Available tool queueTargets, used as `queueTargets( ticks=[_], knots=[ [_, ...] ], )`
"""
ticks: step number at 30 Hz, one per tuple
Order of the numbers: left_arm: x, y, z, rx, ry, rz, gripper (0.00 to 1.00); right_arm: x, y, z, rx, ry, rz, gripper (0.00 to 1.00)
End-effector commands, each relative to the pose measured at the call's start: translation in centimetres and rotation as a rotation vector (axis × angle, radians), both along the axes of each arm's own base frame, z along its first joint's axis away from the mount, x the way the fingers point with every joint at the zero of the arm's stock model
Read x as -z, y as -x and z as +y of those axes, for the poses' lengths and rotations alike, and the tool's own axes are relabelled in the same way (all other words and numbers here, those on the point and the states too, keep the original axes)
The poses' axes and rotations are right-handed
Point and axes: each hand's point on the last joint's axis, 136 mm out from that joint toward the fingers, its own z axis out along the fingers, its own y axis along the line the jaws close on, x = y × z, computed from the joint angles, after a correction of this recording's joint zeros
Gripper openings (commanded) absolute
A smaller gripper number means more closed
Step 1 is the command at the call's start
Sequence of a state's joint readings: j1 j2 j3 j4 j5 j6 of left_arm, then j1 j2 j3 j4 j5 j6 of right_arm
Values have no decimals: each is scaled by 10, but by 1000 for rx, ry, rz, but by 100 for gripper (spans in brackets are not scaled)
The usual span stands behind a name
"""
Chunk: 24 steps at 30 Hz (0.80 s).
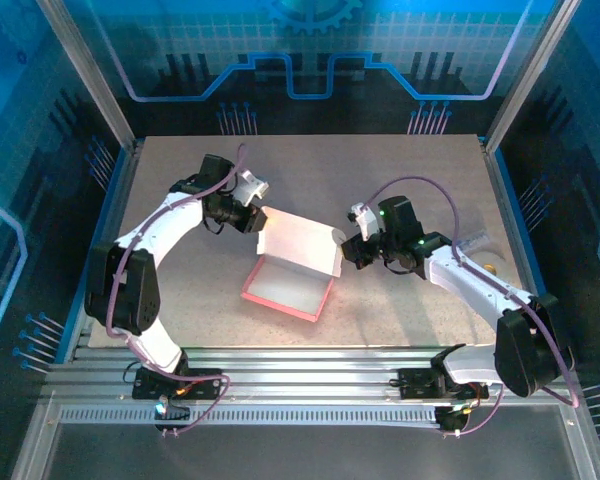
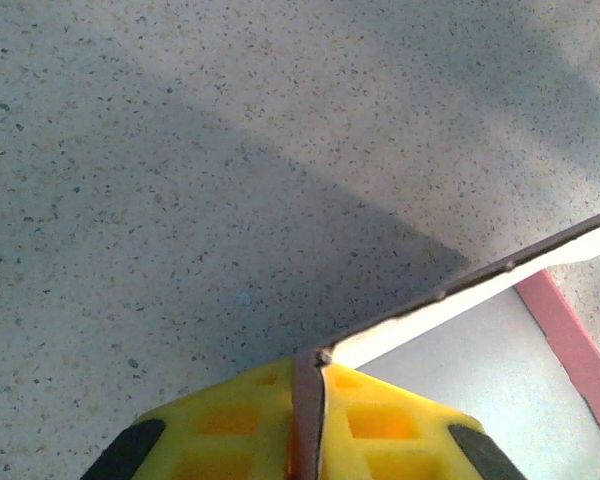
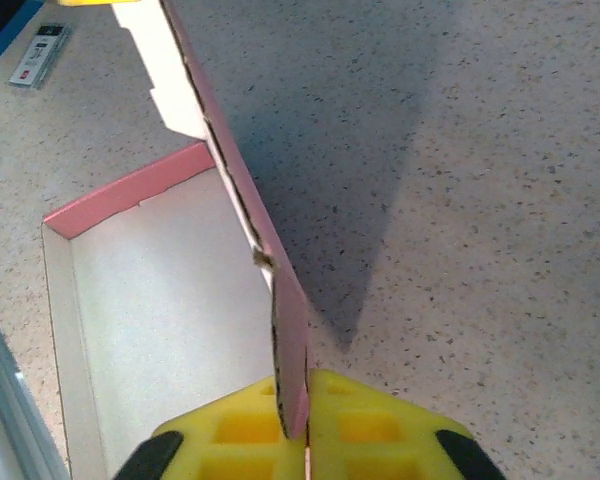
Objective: Fold the paper box
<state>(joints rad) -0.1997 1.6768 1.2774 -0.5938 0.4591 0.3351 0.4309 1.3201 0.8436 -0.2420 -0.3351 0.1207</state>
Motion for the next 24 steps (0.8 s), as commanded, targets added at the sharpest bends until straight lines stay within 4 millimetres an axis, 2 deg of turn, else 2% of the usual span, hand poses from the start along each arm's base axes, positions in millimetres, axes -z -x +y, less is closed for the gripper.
queueTargets(
  ticks=[1,7,13,14,19,24],
  knots=[
    [-19,10,-4,-19,-6,-21,13,-9,-8,1,33,-13,-37,14],
    [-25,15,-8,-32,-21,-49,12,-8,-7,9,15,-6,-29,22],
    [-22,16,-8,-74,-26,-20,12,7,-10,2,80,73,-4,13],
    [-21,17,-8,-88,-24,-13,12,-2,-15,3,99,75,-22,12],
    [-20,16,-6,-203,-15,1,11,-9,-22,0,213,111,-46,8],
    [-21,17,-3,-335,-33,-37,12,-26,-31,-3,337,136,-110,8]
  ],
)
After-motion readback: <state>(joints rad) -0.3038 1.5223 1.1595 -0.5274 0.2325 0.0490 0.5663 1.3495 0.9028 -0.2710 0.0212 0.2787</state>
